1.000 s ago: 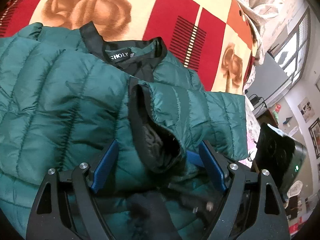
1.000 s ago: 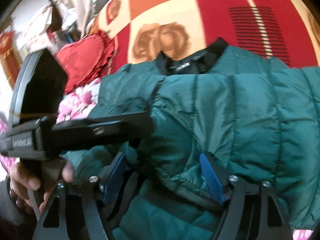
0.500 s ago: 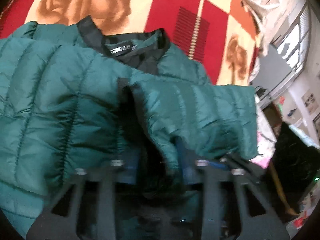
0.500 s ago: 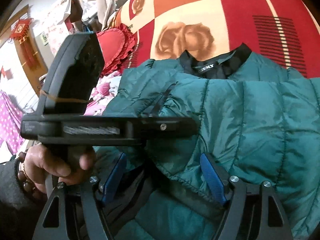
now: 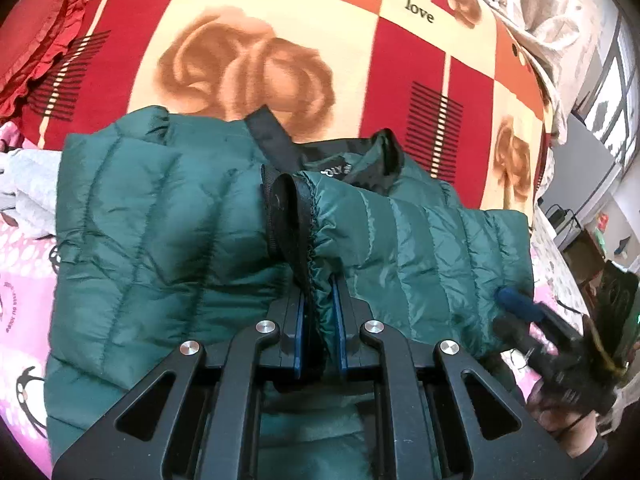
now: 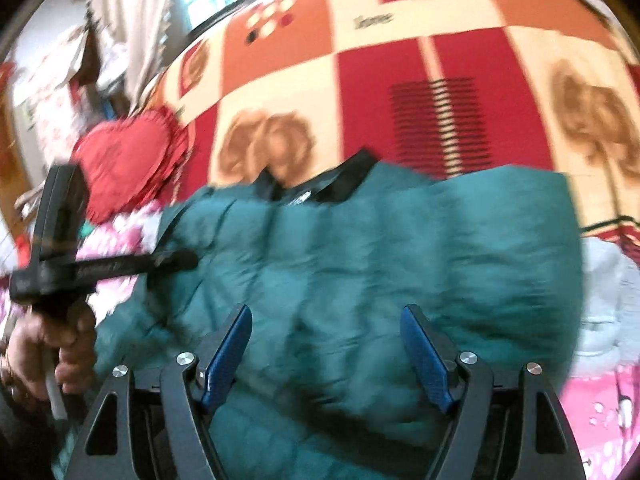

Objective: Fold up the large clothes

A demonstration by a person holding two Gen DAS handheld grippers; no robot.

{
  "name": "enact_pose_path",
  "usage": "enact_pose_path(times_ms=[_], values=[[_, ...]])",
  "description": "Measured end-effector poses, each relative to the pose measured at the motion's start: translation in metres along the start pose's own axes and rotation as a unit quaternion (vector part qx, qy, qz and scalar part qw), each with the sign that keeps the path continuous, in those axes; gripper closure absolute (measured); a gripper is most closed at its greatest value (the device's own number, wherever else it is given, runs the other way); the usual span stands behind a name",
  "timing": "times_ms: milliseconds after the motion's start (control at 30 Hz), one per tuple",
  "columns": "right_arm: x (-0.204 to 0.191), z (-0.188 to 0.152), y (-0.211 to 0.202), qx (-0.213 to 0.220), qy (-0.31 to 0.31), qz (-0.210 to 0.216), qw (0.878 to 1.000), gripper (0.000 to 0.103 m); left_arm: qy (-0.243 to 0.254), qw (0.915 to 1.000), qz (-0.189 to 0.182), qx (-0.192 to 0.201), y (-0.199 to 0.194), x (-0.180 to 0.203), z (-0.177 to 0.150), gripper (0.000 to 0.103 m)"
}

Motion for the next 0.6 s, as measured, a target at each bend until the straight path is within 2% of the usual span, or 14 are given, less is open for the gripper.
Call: enact_pose_path(times_ms=[200,233,333,467,600], values=[[0.06,0.007,-0.026,0.043,0.084,-0.074,0.993,0.029,-0.012,0.9994,0.008,0.033,-0.021,-0.013,0.018,0.092],[0.074,0.005,-0.03,0.043,0.102,-0.098,0.989,0.029,-0.019,0.999,0.013,0.038,-0.025,-0.02,0.021,0.092],[0.104,-0.008,-0.036,0.032,0.141,-0.132,0.981,0.029,-0.032,0.9978,0.031,0.048,-0.034,-0.037,0.027,0.092],[0.125,-0.017,-0.037,0.024,0.172,-0.146,0.974,0.029,-0.054,0.9944,0.058,0.069,-0.048,-0.06,0.033,0.092],[0.136,-0.022,-0.037,0.016,0.193,-0.164,0.967,0.029,-0.077,0.9876,0.101,0.092,-0.063,-0.084,0.039,0.095]])
Point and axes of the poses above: each gripper's, at about its wrist camera, not at the fingertips, and y roughly the way its jaws point, x to its right, z to its top, the point moved 9 cm from there along y, roughly the way its jaws point, and after that the axes turned 6 degrees about -y, right-handed, at the moved point
